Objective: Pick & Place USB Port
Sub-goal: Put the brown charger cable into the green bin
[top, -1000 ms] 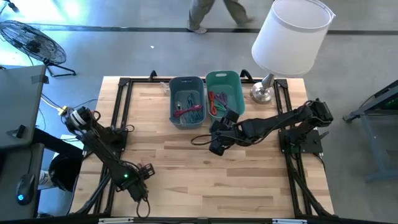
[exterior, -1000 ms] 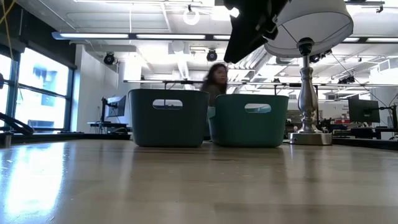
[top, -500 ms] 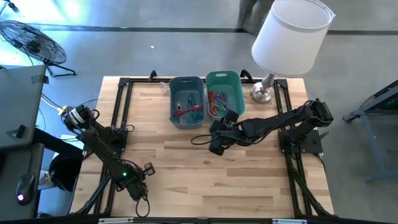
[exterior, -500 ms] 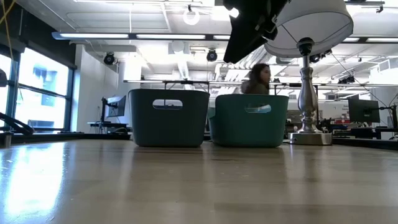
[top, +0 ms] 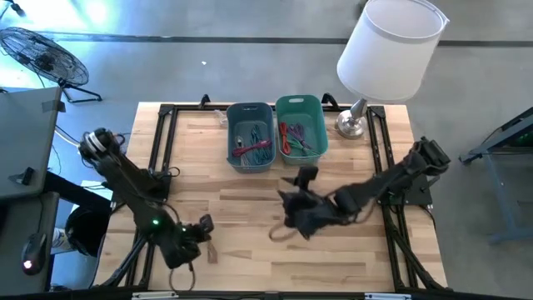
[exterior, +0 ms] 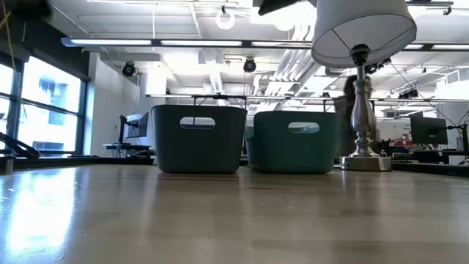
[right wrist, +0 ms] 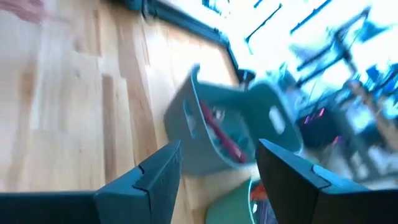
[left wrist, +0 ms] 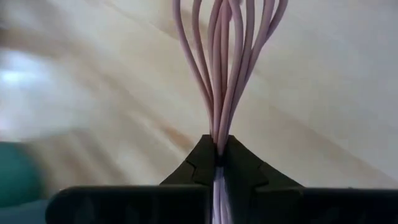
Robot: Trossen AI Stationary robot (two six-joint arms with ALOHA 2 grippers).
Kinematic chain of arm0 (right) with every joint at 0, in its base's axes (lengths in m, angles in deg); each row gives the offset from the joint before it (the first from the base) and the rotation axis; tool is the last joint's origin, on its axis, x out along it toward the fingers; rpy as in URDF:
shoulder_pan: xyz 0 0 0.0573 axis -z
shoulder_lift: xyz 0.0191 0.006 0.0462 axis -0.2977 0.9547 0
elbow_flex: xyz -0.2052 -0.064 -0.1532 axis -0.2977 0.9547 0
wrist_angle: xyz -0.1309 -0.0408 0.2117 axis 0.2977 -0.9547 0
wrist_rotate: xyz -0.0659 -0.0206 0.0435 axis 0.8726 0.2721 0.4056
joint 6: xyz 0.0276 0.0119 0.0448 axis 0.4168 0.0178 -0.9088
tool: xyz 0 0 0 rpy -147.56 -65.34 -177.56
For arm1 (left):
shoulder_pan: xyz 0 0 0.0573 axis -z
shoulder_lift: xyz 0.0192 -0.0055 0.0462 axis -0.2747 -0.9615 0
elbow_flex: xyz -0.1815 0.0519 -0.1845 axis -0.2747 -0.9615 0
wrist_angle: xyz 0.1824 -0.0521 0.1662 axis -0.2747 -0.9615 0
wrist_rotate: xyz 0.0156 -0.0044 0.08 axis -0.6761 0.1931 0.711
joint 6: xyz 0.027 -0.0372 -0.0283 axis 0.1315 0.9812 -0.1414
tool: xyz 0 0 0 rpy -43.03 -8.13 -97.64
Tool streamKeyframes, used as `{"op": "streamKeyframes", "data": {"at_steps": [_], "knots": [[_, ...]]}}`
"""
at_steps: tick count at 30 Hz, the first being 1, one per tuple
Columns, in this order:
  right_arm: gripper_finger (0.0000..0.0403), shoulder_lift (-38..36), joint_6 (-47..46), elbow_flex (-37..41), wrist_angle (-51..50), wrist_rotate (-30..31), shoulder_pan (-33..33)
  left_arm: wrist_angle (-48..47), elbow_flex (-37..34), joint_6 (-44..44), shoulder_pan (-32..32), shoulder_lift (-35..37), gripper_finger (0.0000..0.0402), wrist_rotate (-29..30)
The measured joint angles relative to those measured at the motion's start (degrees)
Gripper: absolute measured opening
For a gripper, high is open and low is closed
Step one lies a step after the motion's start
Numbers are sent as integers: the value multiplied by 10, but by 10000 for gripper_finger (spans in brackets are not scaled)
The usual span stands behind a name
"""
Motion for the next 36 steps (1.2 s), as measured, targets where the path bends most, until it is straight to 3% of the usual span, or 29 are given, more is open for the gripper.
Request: {"op": "streamKeyframes", "data": {"at_steps": [4, 8, 15, 20, 23, 31, 36], "knots": [[199, 0, 53, 0, 52, 63, -56, 68, 1, -64, -1, 56, 9, 104], [199, 0, 94, 0, 90, 79, -101, 161, 1, -152, -1, 107, 9, 193], [199, 0, 114, 0, 95, -30, -130, 341, 2, -344, -1, 150, 9, 190], [199, 0, 129, 0, 110, -37, -138, 489, 2, -468, -1, 150, 9, 114], [199, 0, 181, 0, 146, -41, -146, 531, 2, -496, -14, 150, 9, 71], [199, 0, 381, 0, 330, -104, -165, 521, 2, -433, -114, 152, 9, -16], [199, 0, 419, 0, 347, -123, -158, 528, 2, -397, -181, 151, 9, -105]]}}
